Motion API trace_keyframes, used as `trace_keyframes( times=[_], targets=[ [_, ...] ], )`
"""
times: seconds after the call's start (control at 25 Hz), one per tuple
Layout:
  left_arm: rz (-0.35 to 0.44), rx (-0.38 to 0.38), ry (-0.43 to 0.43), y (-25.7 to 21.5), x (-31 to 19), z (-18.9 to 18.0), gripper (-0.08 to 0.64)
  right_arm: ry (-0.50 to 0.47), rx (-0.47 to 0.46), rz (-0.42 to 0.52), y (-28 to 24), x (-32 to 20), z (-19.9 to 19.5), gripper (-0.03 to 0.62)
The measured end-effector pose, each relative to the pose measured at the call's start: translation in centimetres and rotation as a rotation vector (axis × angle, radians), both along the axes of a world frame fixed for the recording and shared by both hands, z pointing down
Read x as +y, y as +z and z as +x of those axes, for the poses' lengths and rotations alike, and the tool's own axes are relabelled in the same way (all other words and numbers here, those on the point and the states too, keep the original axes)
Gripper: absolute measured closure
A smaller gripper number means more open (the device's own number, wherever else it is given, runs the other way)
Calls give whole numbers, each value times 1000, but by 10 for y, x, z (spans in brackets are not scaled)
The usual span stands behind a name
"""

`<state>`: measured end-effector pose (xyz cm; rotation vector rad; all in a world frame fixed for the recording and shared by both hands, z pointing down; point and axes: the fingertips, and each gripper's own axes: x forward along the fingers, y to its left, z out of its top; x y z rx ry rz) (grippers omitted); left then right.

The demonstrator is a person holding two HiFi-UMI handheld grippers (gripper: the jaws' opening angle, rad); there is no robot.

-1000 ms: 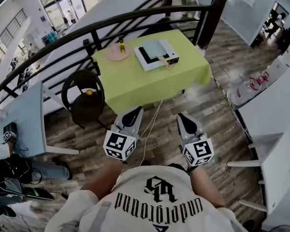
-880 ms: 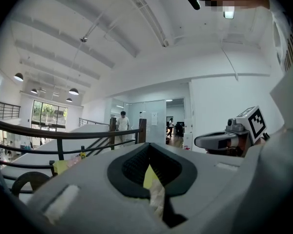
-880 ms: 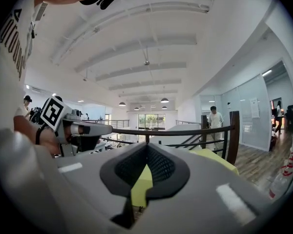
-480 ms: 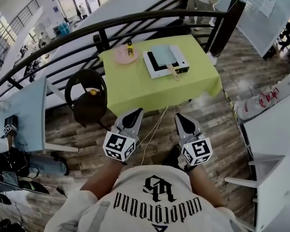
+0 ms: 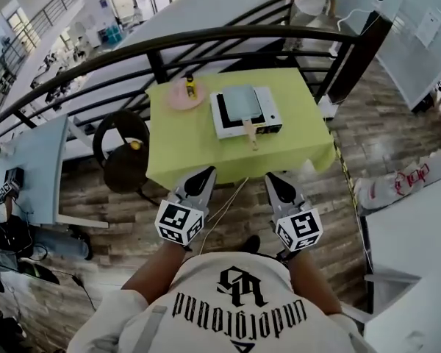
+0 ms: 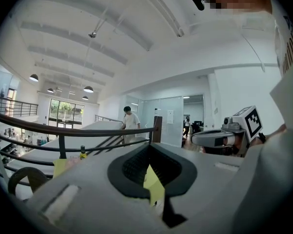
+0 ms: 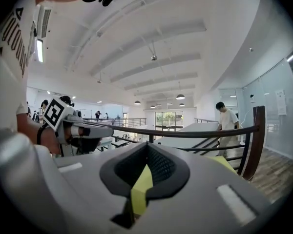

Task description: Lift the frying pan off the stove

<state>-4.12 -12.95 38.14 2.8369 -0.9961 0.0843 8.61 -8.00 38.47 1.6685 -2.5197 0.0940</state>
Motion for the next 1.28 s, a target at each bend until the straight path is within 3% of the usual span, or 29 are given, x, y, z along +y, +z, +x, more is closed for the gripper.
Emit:
trace_keyframes(
  times=[0.2,0.44,0.72,1.16,1.28],
  targets=[
    [-26,2,-40,7,-22,51,554,-45,-3,-20,5,-23,57,591],
    [-59,-2,-71,19,-36,88,554,-113,-8,-69,23,-37,91,591],
    [-120,-6,-82,45,-65,106,554,-165,-27,-129,48,-63,98,591],
    [-277,-18,16,98,-141,136,551,-221,-48,-280,97,-139,96,589],
    [-323,-19,32,113,-163,143,511,-223,-64,-327,113,-161,99,572]
  ],
)
